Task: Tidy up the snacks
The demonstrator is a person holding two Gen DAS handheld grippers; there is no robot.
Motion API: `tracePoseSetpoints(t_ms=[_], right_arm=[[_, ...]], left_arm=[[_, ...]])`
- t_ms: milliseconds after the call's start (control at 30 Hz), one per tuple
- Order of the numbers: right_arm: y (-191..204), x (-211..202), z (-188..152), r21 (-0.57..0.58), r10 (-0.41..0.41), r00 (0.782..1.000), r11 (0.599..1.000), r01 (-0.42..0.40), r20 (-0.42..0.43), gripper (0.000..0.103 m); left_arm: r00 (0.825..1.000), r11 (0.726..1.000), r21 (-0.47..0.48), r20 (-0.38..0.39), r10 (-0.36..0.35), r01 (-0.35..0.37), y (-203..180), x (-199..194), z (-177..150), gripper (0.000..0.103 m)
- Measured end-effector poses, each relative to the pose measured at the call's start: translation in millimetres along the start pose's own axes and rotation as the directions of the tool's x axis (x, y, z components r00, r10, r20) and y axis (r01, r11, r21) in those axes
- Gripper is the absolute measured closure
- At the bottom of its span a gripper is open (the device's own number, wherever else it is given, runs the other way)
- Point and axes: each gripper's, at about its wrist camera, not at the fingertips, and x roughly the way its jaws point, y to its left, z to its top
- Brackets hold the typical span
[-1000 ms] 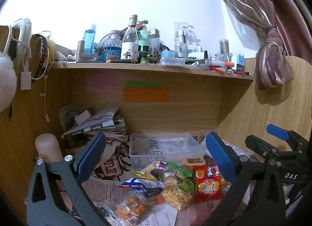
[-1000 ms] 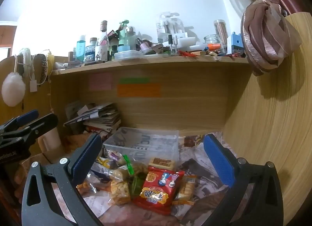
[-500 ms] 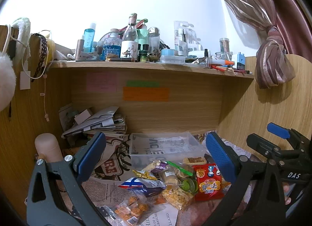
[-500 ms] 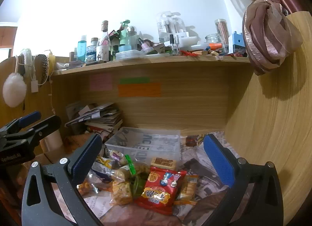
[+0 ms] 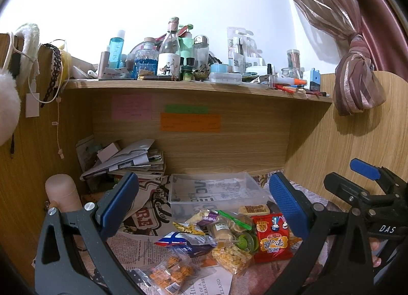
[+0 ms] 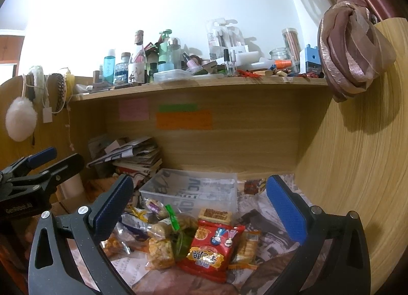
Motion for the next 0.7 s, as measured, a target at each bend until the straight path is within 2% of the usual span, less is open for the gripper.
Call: tracePoseSetpoints(t_ms=[700], right_arm=[[3.4, -3.6, -1.1, -0.001, 0.002, 1.000, 1.000, -0.002, 0.008, 0.000]], left_arm=[[1.000, 1.000, -0.001, -0.001, -0.001, 0.001, 0.0, 0.3, 0.6, 0.000]])
